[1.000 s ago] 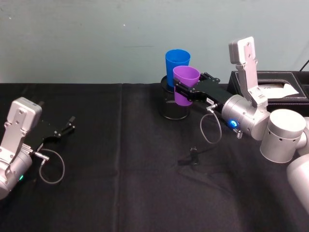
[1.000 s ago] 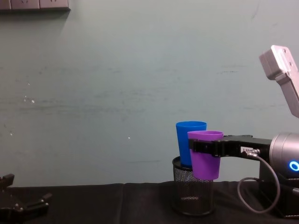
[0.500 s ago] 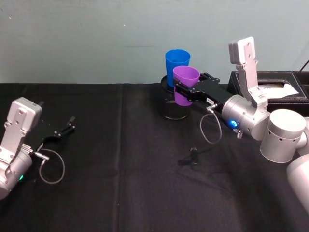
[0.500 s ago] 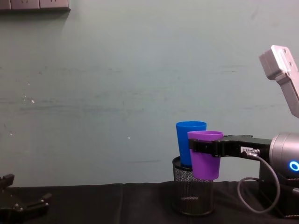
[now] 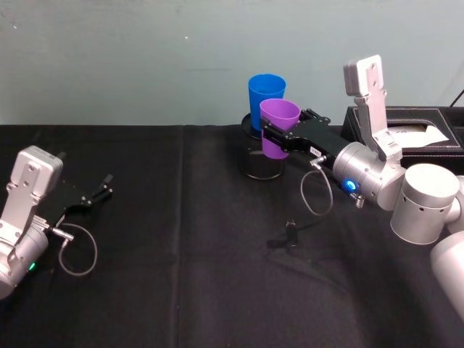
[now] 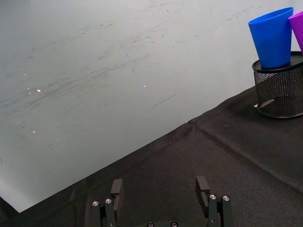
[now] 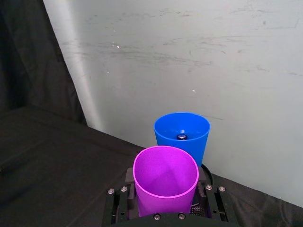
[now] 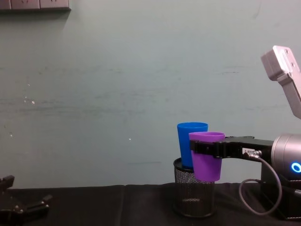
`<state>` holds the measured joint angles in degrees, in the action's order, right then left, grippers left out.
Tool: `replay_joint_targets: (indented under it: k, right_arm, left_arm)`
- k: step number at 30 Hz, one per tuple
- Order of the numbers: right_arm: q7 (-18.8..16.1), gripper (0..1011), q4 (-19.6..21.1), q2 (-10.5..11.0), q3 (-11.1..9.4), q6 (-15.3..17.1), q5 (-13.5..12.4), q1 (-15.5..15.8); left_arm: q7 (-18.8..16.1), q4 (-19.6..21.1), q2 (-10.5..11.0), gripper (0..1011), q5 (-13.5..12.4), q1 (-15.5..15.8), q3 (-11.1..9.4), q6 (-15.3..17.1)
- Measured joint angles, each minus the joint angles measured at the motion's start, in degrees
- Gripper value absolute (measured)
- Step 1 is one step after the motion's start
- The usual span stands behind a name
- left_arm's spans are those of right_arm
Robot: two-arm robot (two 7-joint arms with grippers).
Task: Pick up one cup with a gripper and tap it against the other cup.
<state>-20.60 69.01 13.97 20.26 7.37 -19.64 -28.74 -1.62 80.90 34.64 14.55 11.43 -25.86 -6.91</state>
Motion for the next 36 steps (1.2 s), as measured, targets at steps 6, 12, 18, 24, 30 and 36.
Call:
replay_joint_targets:
  k: [6, 12, 18, 24, 30, 36]
  right_arm:
    - [0.0, 726, 0.0, 0.0, 0.0, 0.0, 0.0, 0.0]
    - [0.0, 726, 0.0, 0.0, 0.0, 0.0, 0.0, 0.0]
    - [0.0, 726, 0.0, 0.0, 0.0, 0.0, 0.0, 0.0]
    - [0.0, 726, 0.0, 0.0, 0.0, 0.0, 0.0, 0.0]
    - [0.0, 726, 0.0, 0.0, 0.0, 0.0, 0.0, 0.0]
    - [0.0, 726, 0.0, 0.0, 0.0, 0.0, 0.0, 0.0]
  left_arm:
    - [0.0, 0.0, 0.0, 1000, 0.0, 0.0, 0.0, 0.0]
    - [0.0, 0.0, 0.0, 1000, 0.0, 0.0, 0.0, 0.0]
    - [0.0, 0.0, 0.0, 1000, 0.0, 0.0, 0.0, 0.0]
    - [0.0, 0.0, 0.0, 1000, 0.0, 0.0, 0.0, 0.0]
    - [0.0, 0.0, 0.0, 1000, 0.0, 0.0, 0.0, 0.0]
    - [0.0, 0.0, 0.0, 1000, 0.0, 0.0, 0.0, 0.0]
